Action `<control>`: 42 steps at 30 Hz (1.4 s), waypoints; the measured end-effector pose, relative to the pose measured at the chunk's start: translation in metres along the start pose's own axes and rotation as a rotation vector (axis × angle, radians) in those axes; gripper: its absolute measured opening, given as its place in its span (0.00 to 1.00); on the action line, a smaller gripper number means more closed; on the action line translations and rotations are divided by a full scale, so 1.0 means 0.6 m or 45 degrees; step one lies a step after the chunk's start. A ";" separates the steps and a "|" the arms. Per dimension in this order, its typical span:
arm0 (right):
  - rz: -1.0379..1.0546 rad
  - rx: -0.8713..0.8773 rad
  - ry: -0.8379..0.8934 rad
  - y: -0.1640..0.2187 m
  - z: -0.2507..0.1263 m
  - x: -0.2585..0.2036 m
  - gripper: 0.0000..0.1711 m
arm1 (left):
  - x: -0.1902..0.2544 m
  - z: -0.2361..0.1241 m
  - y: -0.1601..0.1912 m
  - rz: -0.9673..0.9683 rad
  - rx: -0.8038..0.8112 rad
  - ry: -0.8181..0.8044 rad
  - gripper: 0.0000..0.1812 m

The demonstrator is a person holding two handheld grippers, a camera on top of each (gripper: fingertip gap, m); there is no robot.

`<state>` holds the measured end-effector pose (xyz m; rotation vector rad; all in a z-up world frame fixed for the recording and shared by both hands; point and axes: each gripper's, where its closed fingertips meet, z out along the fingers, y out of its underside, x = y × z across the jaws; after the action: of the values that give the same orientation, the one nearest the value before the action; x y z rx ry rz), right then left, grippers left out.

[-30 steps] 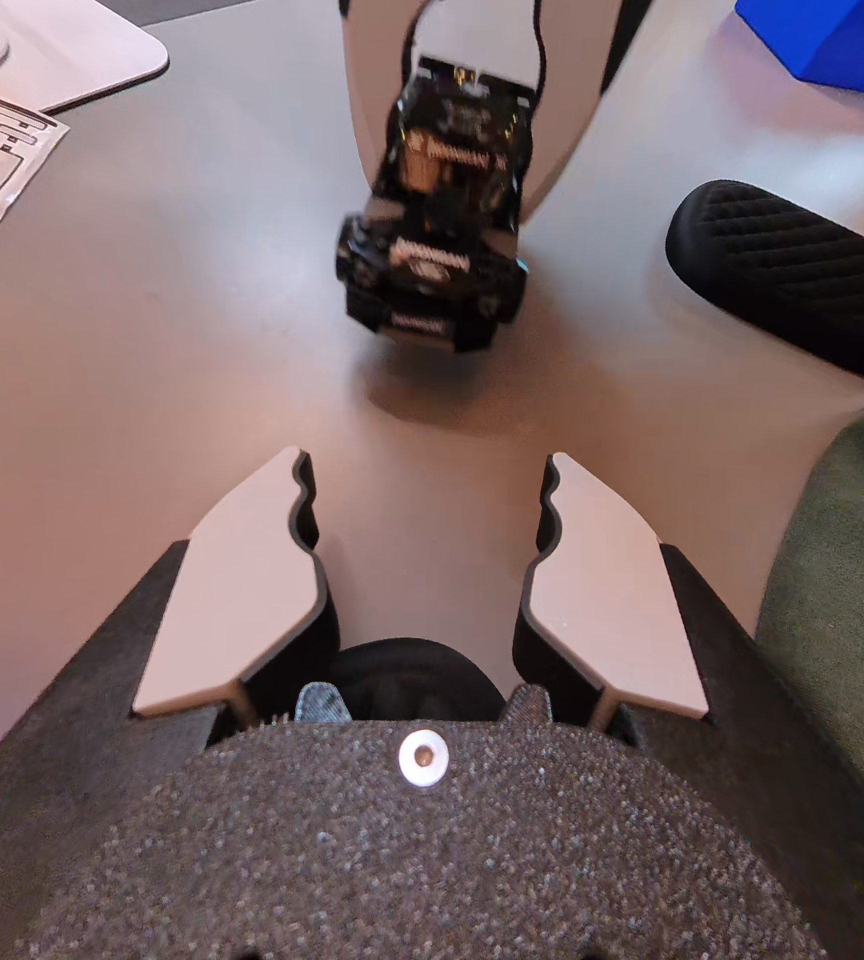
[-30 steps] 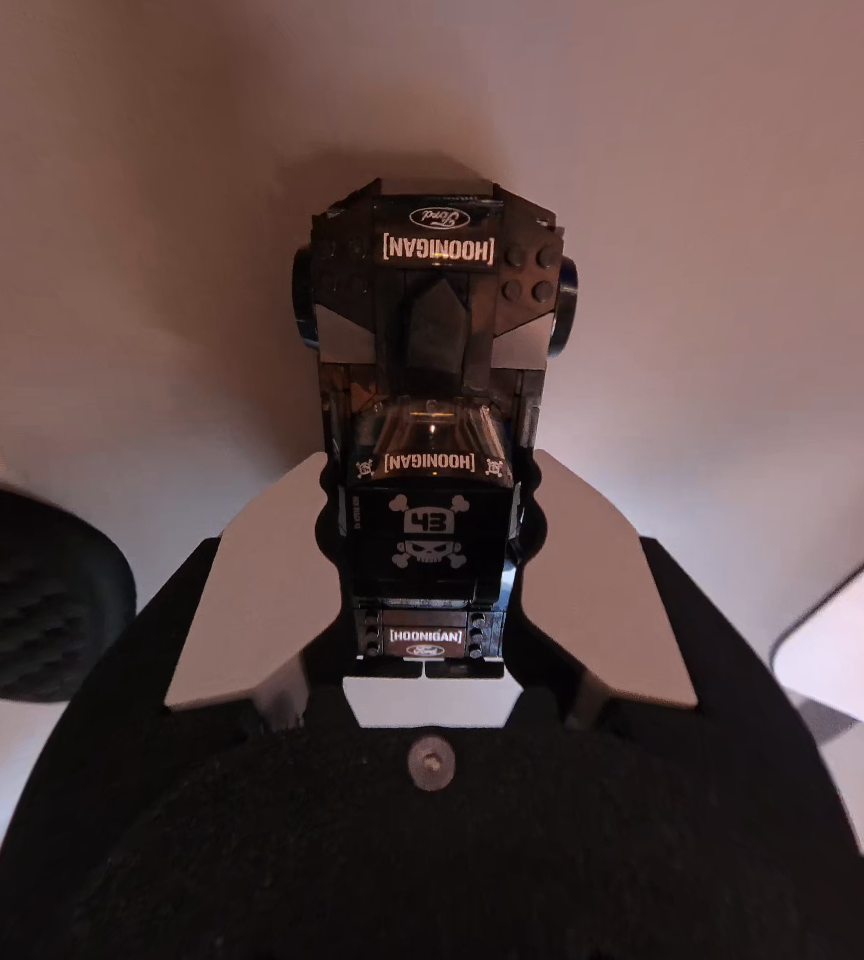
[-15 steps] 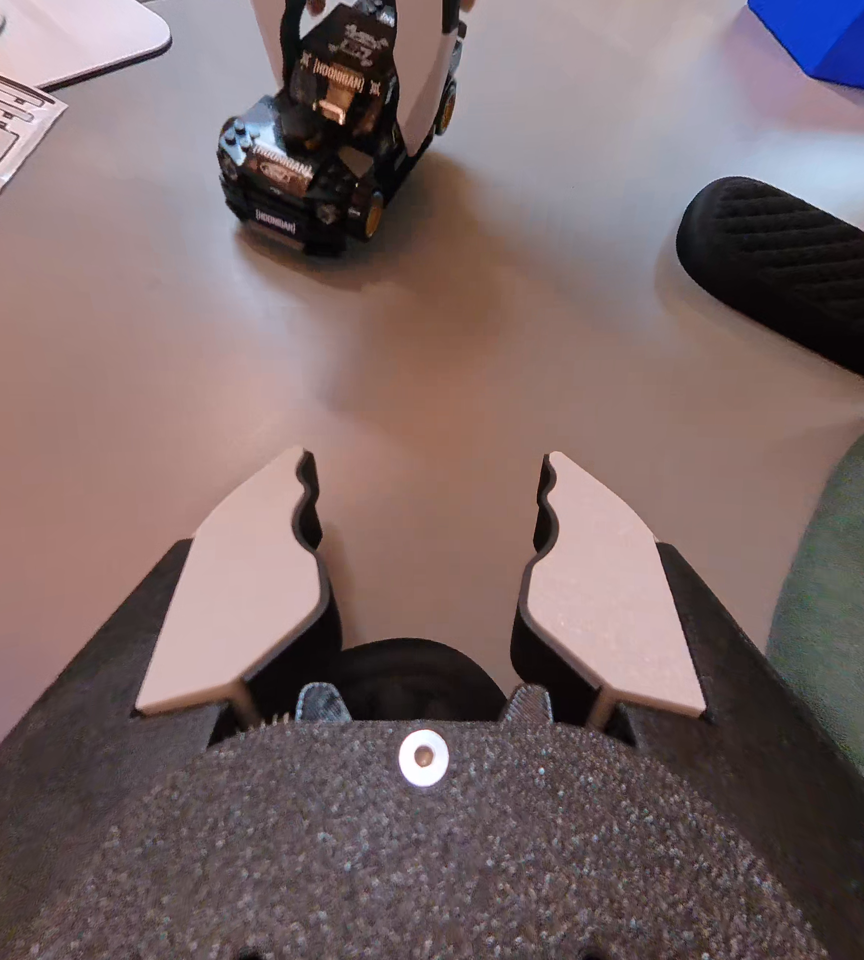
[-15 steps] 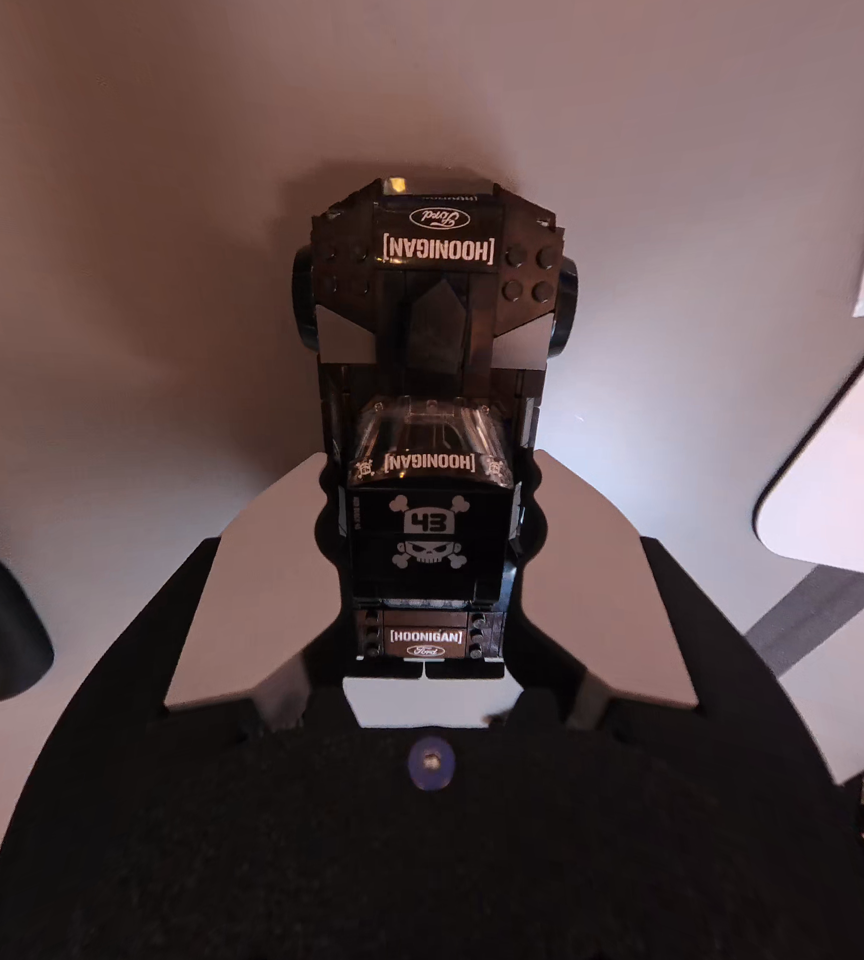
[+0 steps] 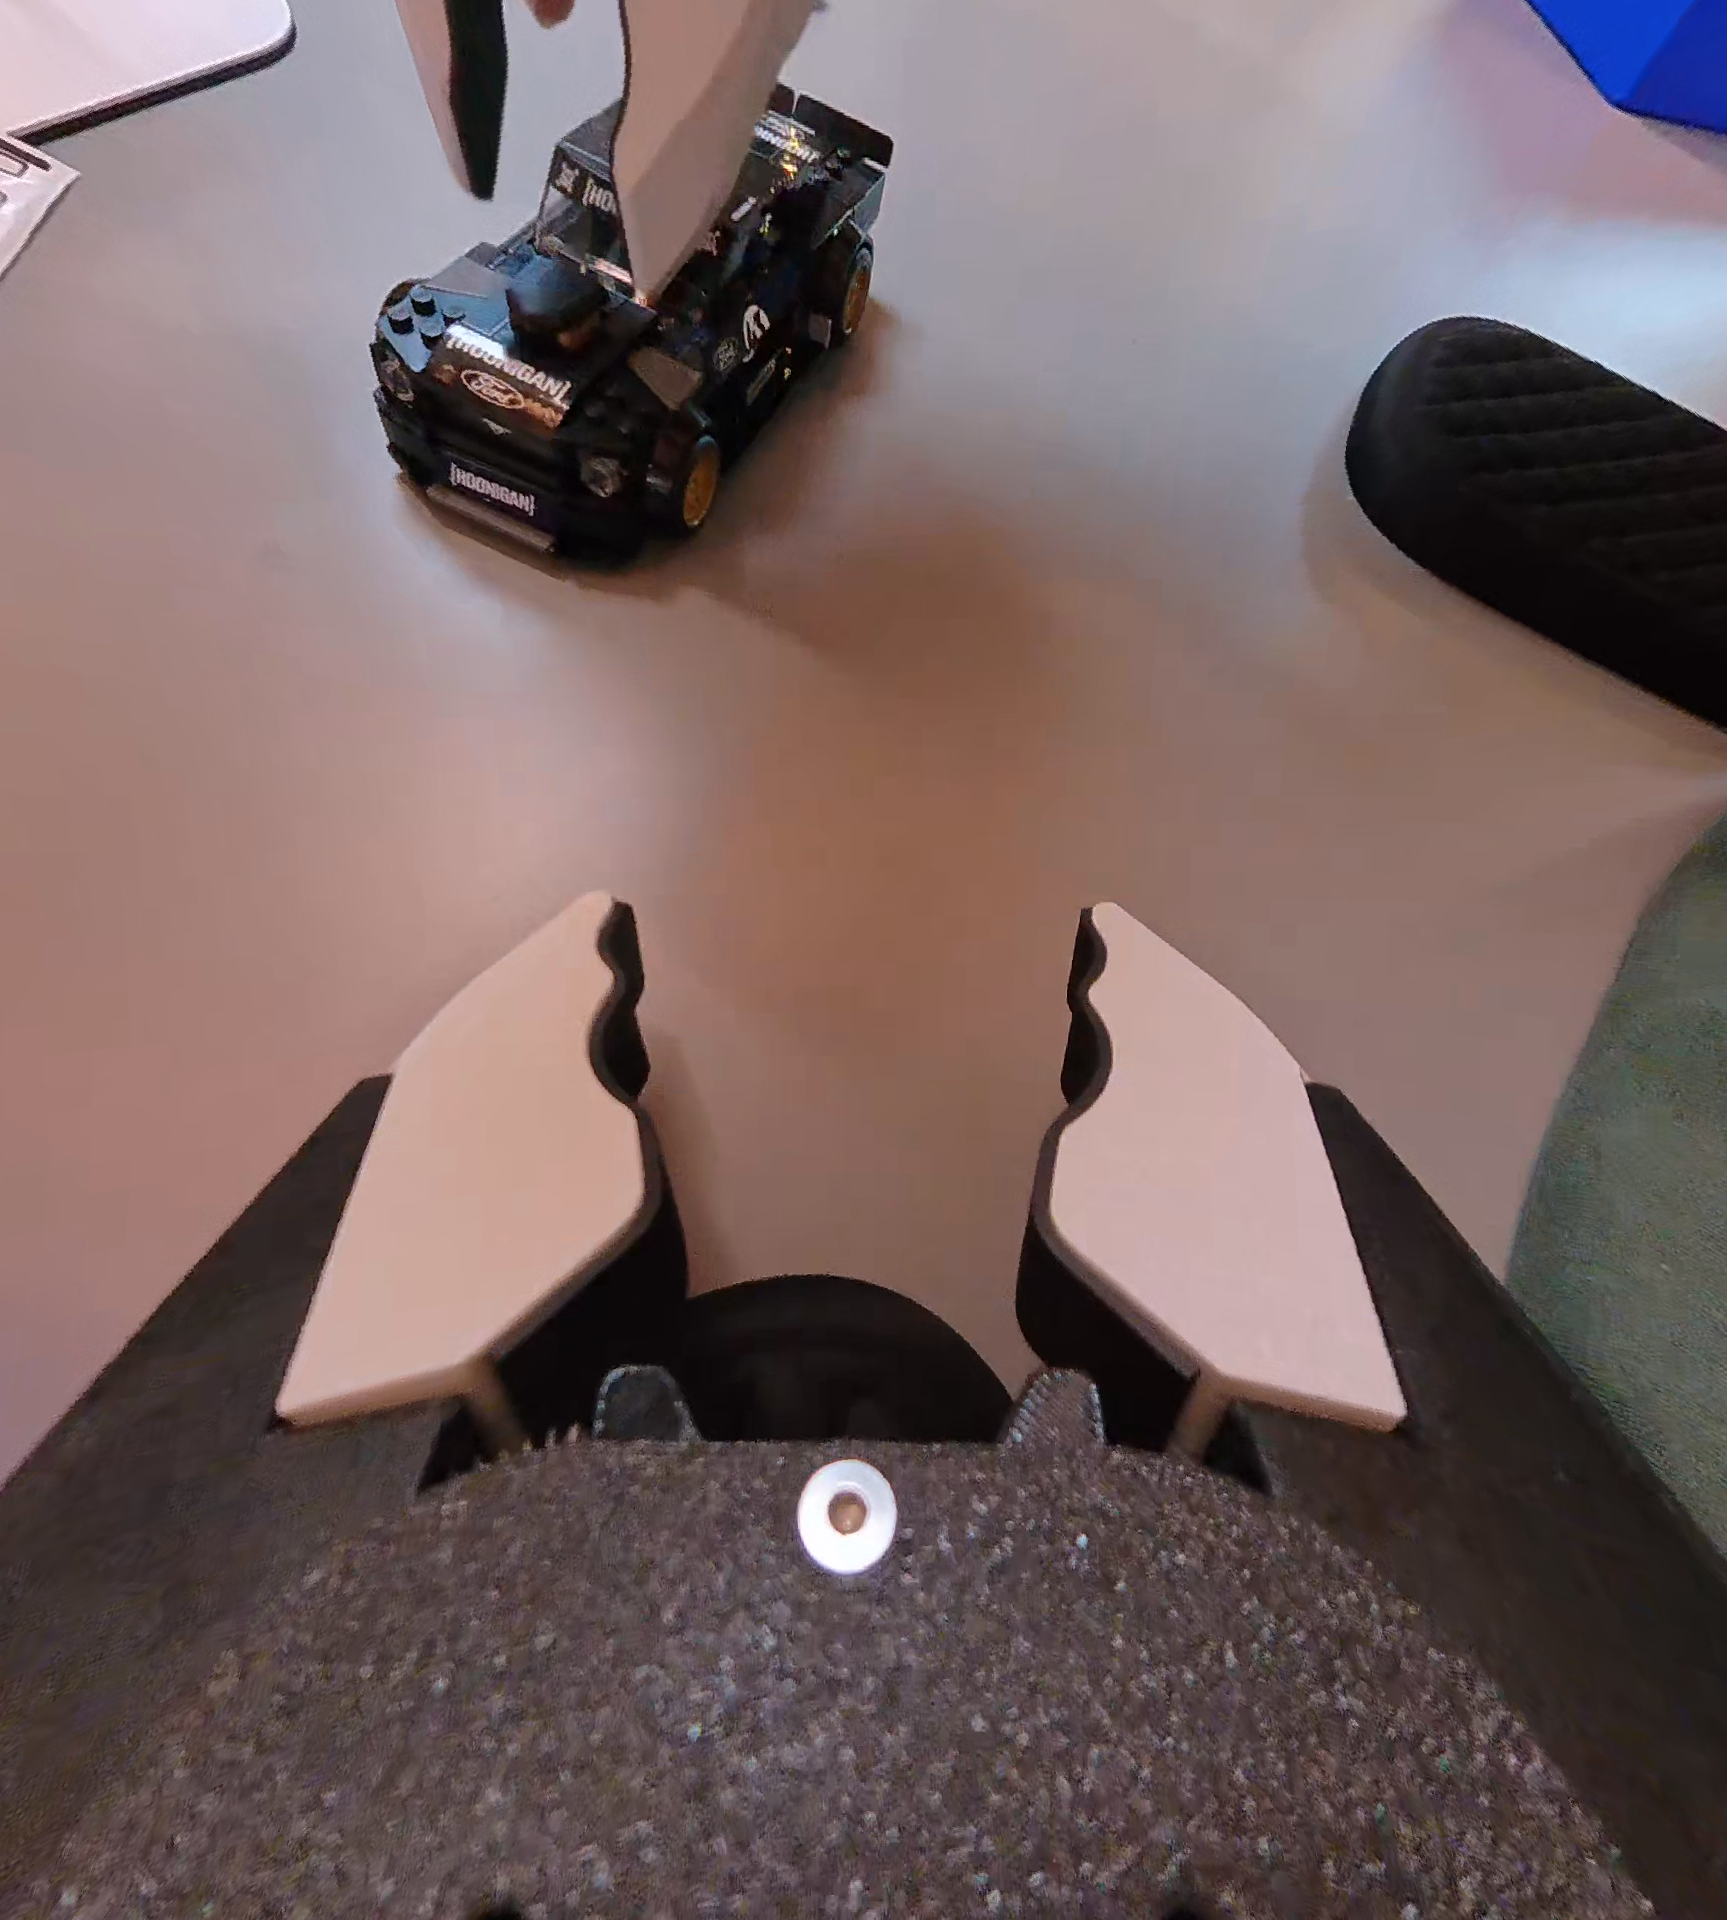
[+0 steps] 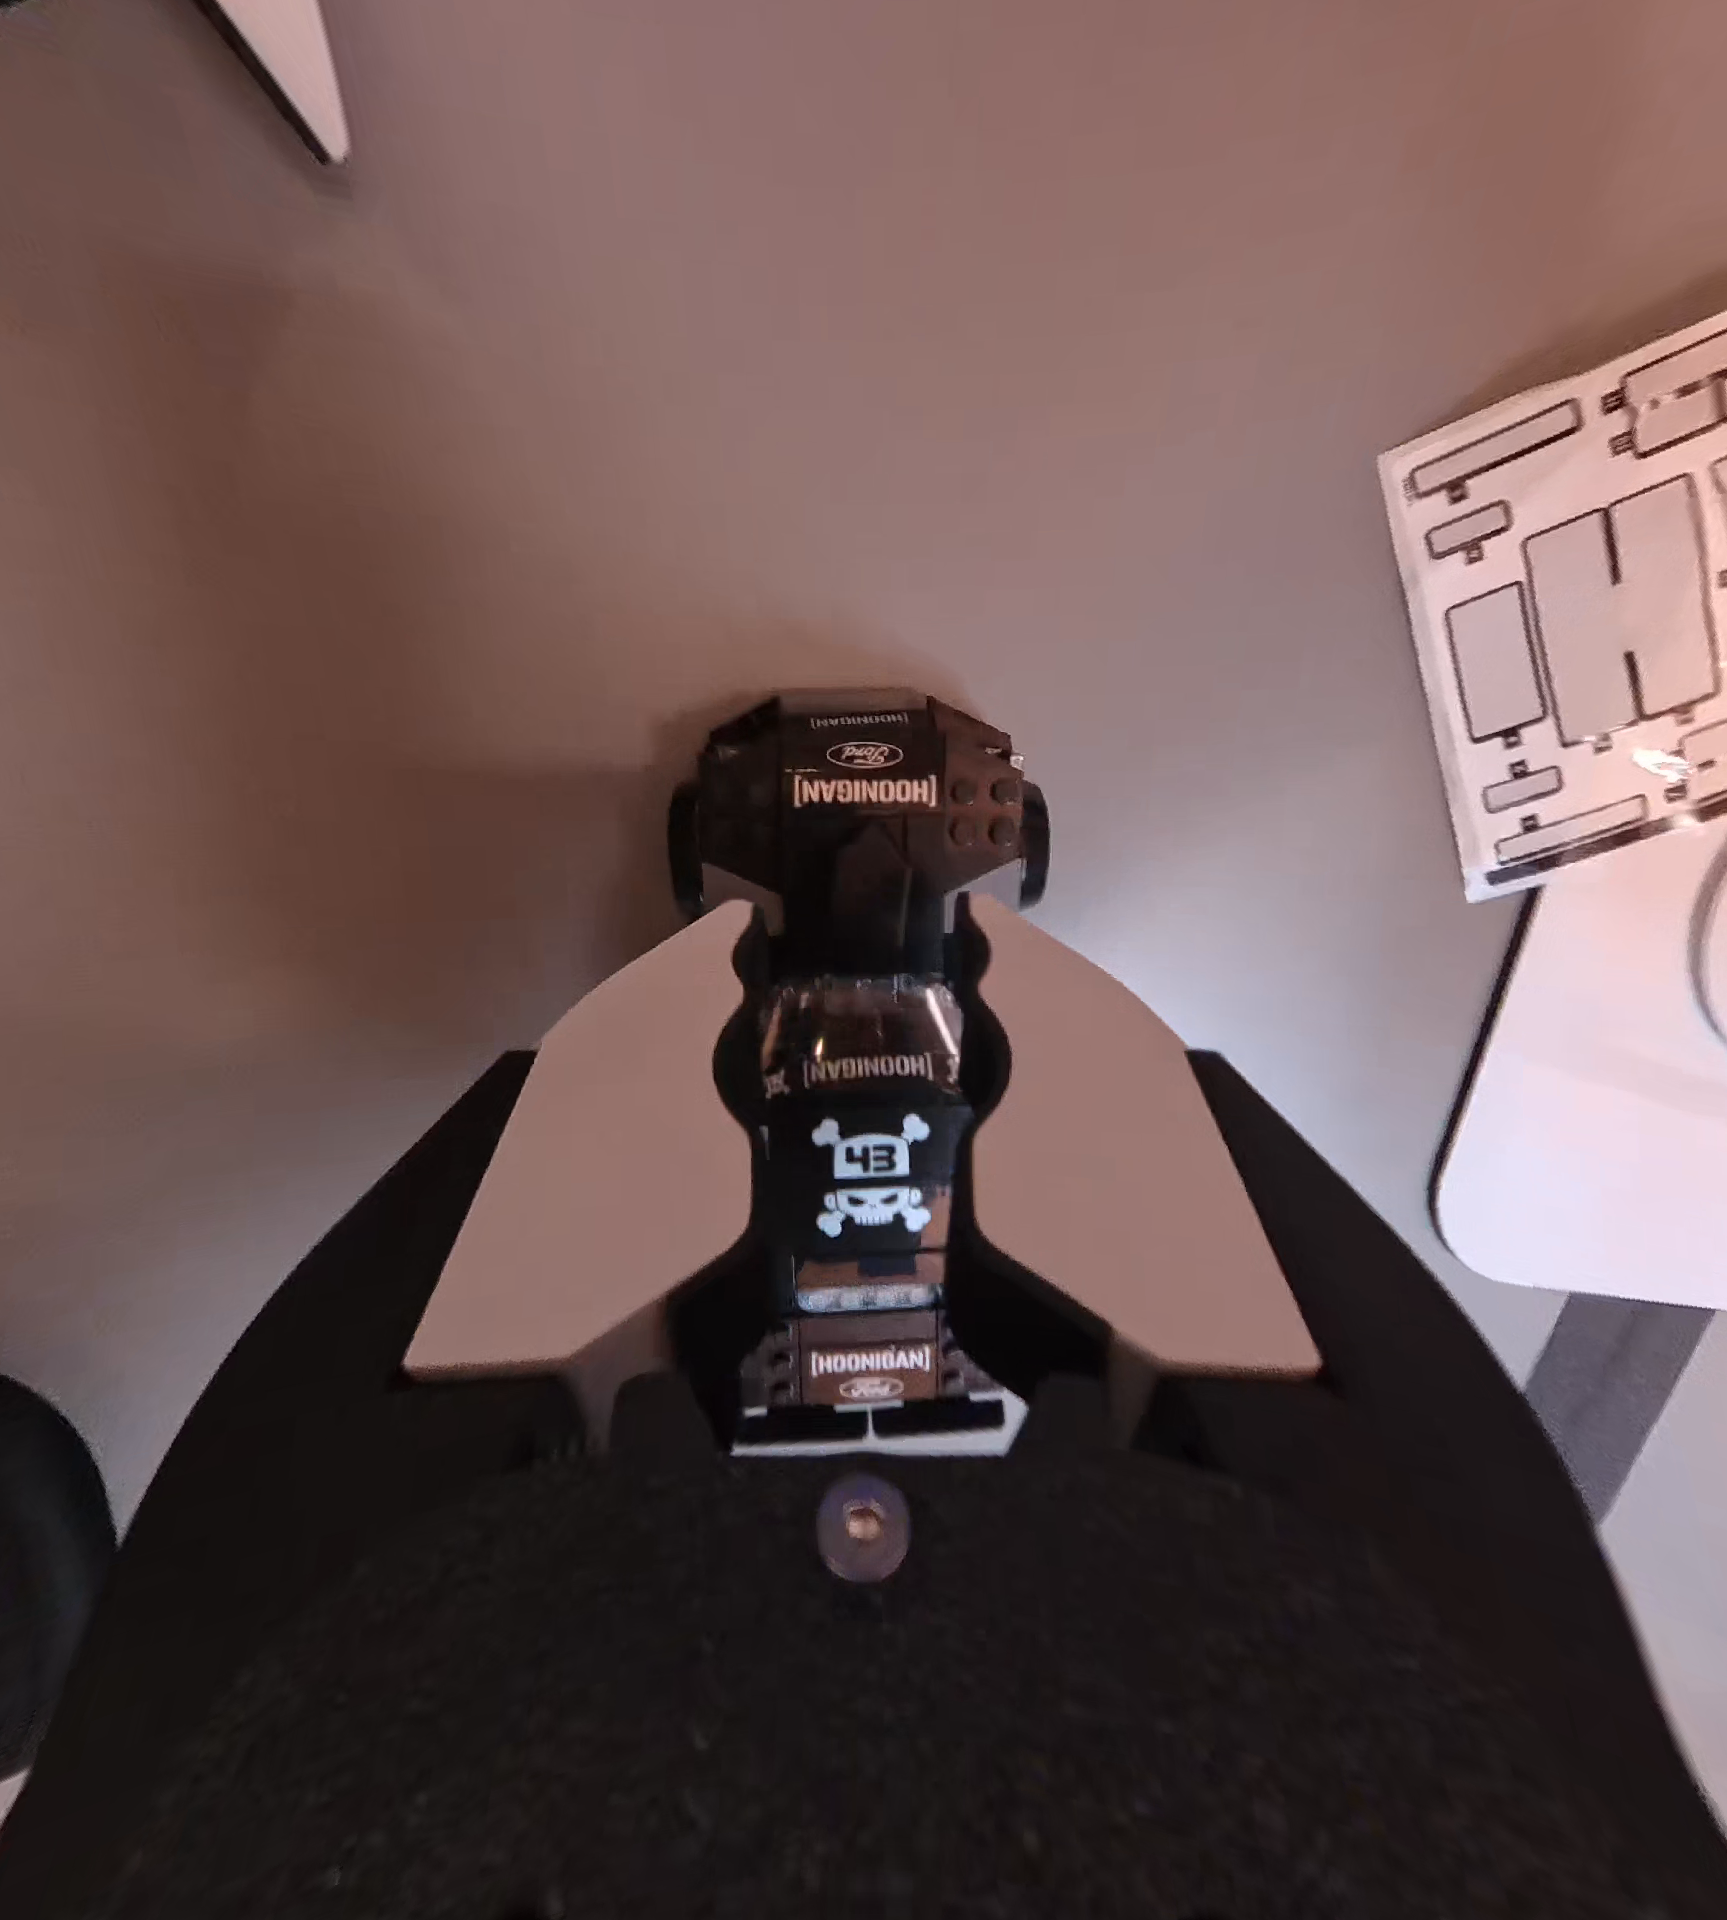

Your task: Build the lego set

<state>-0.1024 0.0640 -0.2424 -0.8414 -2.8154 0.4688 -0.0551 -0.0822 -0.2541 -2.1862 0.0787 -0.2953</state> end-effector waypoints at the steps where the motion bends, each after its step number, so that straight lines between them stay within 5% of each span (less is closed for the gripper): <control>1: -0.001 -0.014 -0.005 0.002 0.006 0.000 0.19 | 0.000 0.001 0.001 -0.002 -0.005 0.002 0.43; 7: -0.005 -0.026 -0.051 0.003 0.016 0.002 0.10 | -0.002 0.000 -0.001 -0.045 0.004 0.035 0.42; 29: -0.063 -0.087 -0.038 0.002 0.013 0.006 0.11 | -0.001 -0.001 -0.003 -0.057 0.015 0.052 0.42; 34: 0.146 0.261 0.094 -0.022 -0.118 0.035 0.21 | 0.000 -0.003 -0.005 -0.060 0.032 0.057 0.40; 38: 0.353 0.329 0.425 0.087 -0.209 0.056 0.20 | 0.001 -0.008 -0.012 -0.037 0.072 0.045 0.34; 42: 0.683 0.234 0.661 0.265 -0.213 0.054 0.17 | 0.005 -0.043 -0.058 0.042 0.349 0.007 0.14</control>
<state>-0.0177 0.2396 -0.1750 -1.4347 -2.0315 0.4787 -0.0600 -0.0826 -0.2111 -1.9102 0.0727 -0.2764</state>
